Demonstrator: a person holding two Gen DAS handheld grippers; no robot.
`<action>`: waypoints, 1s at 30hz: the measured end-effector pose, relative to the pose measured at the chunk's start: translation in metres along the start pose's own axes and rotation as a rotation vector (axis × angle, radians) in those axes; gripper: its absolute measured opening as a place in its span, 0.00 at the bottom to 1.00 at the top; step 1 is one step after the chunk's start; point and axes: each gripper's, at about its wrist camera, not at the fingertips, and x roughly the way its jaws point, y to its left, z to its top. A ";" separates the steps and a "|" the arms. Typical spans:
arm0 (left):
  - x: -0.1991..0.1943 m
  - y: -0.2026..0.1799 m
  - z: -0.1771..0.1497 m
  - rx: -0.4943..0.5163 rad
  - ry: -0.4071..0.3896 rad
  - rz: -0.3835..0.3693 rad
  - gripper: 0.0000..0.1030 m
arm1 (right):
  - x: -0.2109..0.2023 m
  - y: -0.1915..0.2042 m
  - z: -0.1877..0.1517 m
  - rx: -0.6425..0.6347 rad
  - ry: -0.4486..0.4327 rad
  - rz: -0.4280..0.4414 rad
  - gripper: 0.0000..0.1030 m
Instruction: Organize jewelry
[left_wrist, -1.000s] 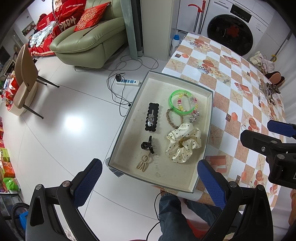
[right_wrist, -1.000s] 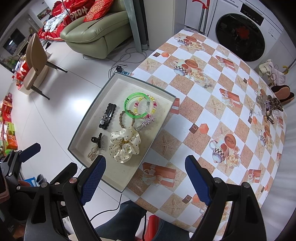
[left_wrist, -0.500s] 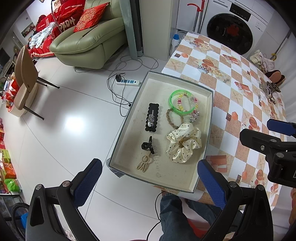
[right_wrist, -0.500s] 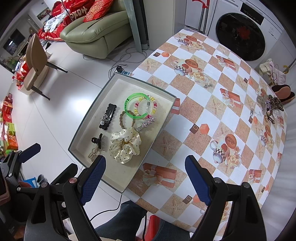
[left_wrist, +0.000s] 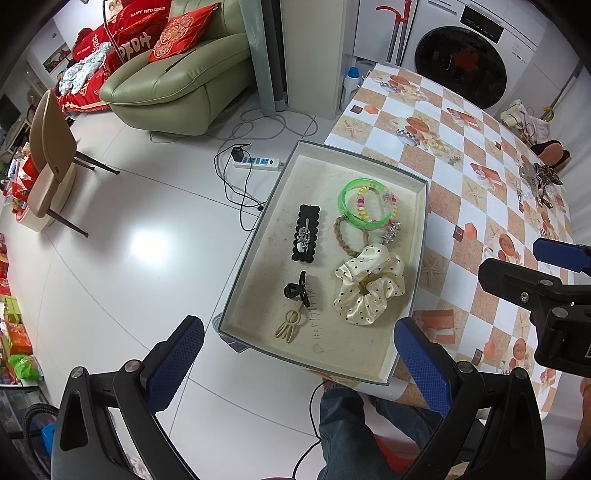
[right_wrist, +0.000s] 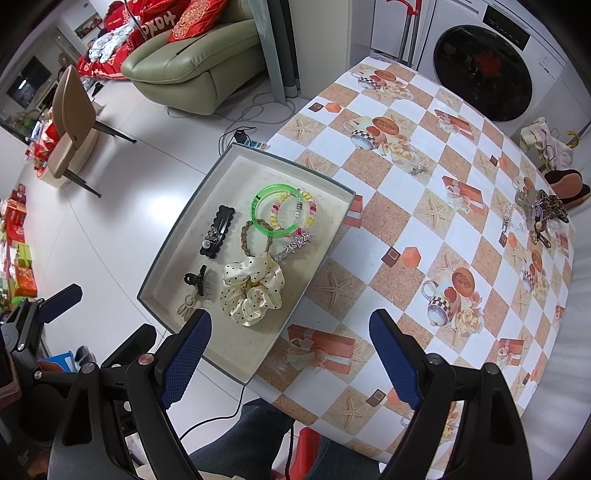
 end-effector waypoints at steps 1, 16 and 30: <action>0.000 0.001 0.000 0.001 0.000 0.000 1.00 | 0.000 0.000 0.000 0.000 0.000 0.000 0.87; 0.000 0.001 0.001 0.004 0.000 0.001 1.00 | 0.001 0.000 0.001 0.002 0.001 0.000 0.87; 0.001 0.002 0.001 0.007 0.001 0.011 1.00 | 0.001 0.000 0.001 0.002 0.002 0.001 0.87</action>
